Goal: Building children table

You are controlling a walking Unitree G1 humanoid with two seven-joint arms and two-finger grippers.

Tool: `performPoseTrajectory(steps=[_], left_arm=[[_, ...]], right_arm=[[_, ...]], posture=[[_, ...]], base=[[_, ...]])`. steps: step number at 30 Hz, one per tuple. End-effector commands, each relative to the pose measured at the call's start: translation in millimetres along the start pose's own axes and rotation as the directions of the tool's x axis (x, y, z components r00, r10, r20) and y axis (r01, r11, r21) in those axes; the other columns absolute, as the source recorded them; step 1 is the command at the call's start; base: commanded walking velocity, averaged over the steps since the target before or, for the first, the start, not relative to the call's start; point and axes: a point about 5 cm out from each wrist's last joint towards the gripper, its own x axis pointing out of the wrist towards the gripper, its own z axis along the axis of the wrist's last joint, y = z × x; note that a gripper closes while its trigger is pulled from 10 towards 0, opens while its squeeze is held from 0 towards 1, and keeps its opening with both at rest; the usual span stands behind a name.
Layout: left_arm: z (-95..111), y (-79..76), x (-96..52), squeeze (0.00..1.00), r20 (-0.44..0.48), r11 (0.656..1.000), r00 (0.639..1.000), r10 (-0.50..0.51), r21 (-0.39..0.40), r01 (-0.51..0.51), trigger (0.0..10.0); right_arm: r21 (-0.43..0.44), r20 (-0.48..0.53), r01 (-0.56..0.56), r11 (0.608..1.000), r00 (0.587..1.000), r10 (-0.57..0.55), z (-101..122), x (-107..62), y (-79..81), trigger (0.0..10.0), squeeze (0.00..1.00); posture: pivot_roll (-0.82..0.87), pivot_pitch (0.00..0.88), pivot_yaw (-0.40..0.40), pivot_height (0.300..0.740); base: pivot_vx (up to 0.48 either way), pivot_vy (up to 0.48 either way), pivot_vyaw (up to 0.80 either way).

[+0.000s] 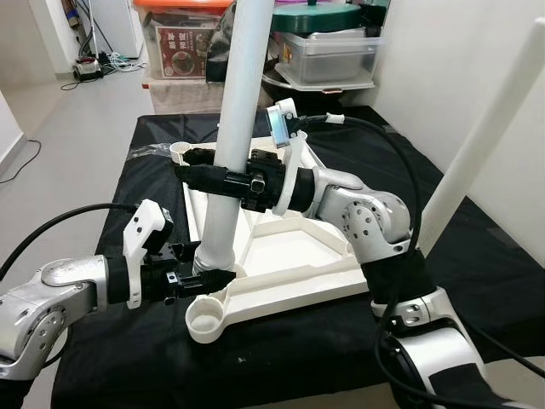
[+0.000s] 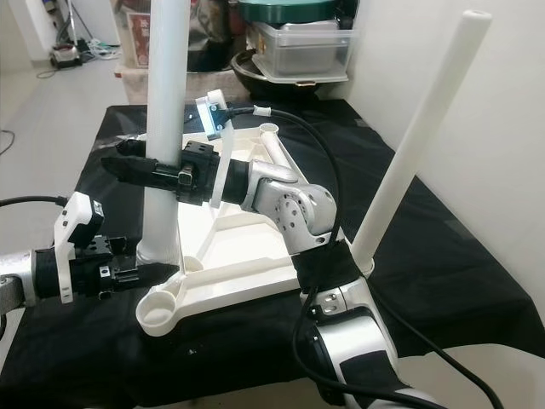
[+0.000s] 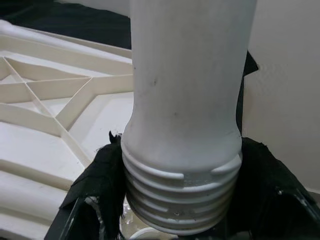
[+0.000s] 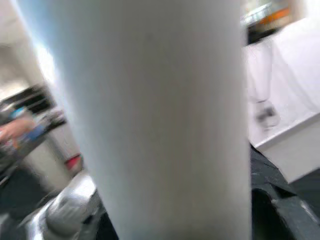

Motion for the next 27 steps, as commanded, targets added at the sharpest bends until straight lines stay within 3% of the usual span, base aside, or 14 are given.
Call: performPoseTrajectory(steps=[1,2,3,5,7,8,9,11,12,14,17,20,24,27], left_arm=[[6,-2.4,4.8,0.0,0.029,0.999,0.999,-0.014,0.04,0.013,8.7],[6,-2.4,4.8,0.0,0.029,0.999,0.999,-0.014,0.04,0.013,8.7],[5,-0.9,4.4,0.0,0.023,0.999,1.0,0.005,0.05,-0.006,10.0],[2,9.8,2.5,0.0,-0.024,0.986,0.991,0.131,0.111,-0.127,10.0],[1,15.1,1.5,0.0,-0.043,0.973,0.981,0.19,0.144,-0.183,10.0],[0,26.7,0.5,0.0,-0.07,0.933,0.945,0.319,0.196,-0.3,10.0],[0,26.7,0.5,0.0,-0.07,0.933,0.945,0.319,0.196,-0.3,10.0],[0,41.6,0.1,0.0,-0.07,0.844,0.867,0.494,0.277,-0.459,10.0],[0,41.6,0.1,0.0,-0.07,0.844,0.867,0.494,0.277,-0.459,10.0],[-4,38.5,10.5,0.0,-0.064,0.808,0.829,0.555,0.275,-0.52,10.0],[-7,37.1,14.2,0.0,-0.067,0.799,0.816,0.574,0.266,-0.539,10.0],[-13,41.2,20.9,0.0,-0.077,0.754,0.762,0.643,0.243,-0.611,10.0],[-15,42.0,27.1,0.0,-0.068,0.739,0.747,0.661,0.233,-0.633,10.0],[-12,34.5,49.1,0.0,-0.046,0.759,0.773,0.633,0.233,-0.608,10.0]], right_arm=[[0.04,0.005,0.089,0.995,0.996,-0.089,-7,4.4,-5.5,10.0,1.0],[0.04,0.005,0.089,0.995,0.996,-0.089,-7,4.4,-5.5,10.0,1.0],[0.056,0.014,0.115,0.992,0.993,-0.116,-8,3.9,-7.8,10.0,1.0],[0.073,0.026,0.261,0.963,0.964,-0.263,-8,2.1,-19.0,10.0,0.99],[0.081,0.031,0.307,0.948,0.95,-0.311,-8,1.3,-22.7,10.0,0.99],[0.101,0.048,0.379,0.92,0.922,-0.385,-8,-0.6,-28.1,10.0,0.0],[0.101,0.048,0.379,0.92,0.922,-0.385,-8,-0.6,-28.1,10.0,0.0],[0.167,0.084,0.445,0.88,0.883,-0.462,-9,-2.8,-32.8,10.0,0.0],[0.167,0.084,0.445,0.88,0.883,-0.462,-9,-2.8,-32.8,10.0,0.0],[0.221,0.115,0.477,0.85,0.853,-0.509,-12,-1.0,-32.3,10.0,0.0],[0.234,0.126,0.492,0.839,0.84,-0.528,-12,-0.1,-31.8,10.0,0.0],[0.29,0.163,0.518,0.805,0.802,-0.575,-11,2.7,-32.2,10.0,0.0],[0.316,0.177,0.521,0.793,0.788,-0.589,-11,5.2,-32.0,10.0,0.0],[0.363,0.194,0.525,0.77,0.765,-0.614,-14,12.0,-30.0,10.0,0.0]], posture=[[0.03,0.0,-0.032,0.74],[0.03,0.0,-0.032,0.74],[0.03,0.0,-0.032,0.74],[0.03,0.0,-0.038,0.74],[0.03,0.0,-0.038,0.74],[0.03,0.0,-0.039,0.74],[0.03,0.0,-0.039,0.74],[0.03,0.0,-0.039,0.74],[0.03,0.0,-0.039,0.74],[0.04,0.0,-0.046,0.74],[0.04,0.0,-0.046,0.74],[0.04,0.0,-0.047,0.74],[0.04,0.0,-0.047,0.74],[0.04,0.0,-0.049,0.74]], base=[[0.0,0.0,0.0],[0.0,0.0,0.0],[0.0,0.0,0.0],[0.0,0.0,0.0],[0.0,0.0,0.0],[0.0,0.0,0.0],[0.0,0.0,0.0],[0.0,0.0,0.0],[0.0,0.0,0.0],[0.0,0.0,0.0],[0.0,0.0,0.0],[0.0,0.0,0.0],[0.0,0.0,0.0],[0.0,0.0,0.0]])
